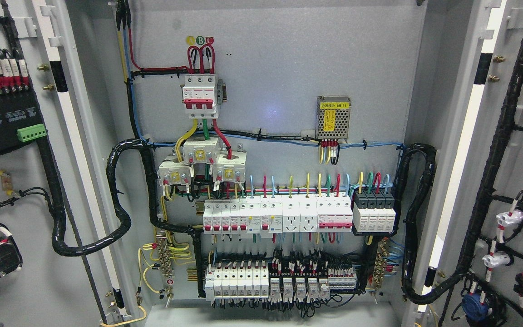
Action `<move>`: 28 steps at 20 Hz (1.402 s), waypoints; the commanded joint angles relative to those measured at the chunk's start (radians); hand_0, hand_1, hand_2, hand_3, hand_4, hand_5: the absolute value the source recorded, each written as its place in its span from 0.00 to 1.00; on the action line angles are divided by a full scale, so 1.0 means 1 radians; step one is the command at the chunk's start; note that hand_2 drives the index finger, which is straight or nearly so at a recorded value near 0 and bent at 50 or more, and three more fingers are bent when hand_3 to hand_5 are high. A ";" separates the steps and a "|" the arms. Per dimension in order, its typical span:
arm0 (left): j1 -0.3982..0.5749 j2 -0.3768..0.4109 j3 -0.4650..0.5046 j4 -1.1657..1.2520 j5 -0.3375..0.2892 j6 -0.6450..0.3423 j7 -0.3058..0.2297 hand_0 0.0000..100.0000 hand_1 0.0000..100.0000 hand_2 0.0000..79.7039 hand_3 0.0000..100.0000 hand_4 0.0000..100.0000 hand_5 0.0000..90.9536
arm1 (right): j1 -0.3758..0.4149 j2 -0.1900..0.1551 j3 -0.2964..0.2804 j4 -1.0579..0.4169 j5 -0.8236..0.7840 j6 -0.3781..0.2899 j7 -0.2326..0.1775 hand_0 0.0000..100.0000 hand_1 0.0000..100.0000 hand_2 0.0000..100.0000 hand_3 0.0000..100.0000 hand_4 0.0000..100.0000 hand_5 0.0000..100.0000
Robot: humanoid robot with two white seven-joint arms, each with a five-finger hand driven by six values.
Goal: Open door with both hands
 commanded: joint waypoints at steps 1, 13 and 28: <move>0.001 -0.009 -0.132 -0.041 -0.079 0.000 0.000 0.00 0.00 0.00 0.00 0.00 0.00 | 0.000 -0.028 0.079 -0.014 0.000 -0.017 0.003 0.19 0.00 0.00 0.00 0.00 0.00; 0.019 -0.088 -0.250 -0.023 -0.260 0.011 -0.012 0.00 0.00 0.00 0.00 0.00 0.00 | -0.027 -0.033 0.300 0.022 0.020 -0.015 0.006 0.19 0.00 0.00 0.00 0.00 0.00; 0.050 -0.239 -0.322 0.322 -0.322 0.072 -0.088 0.00 0.00 0.00 0.00 0.00 0.00 | -0.021 -0.019 0.552 0.463 0.227 -0.017 0.009 0.19 0.00 0.00 0.00 0.00 0.00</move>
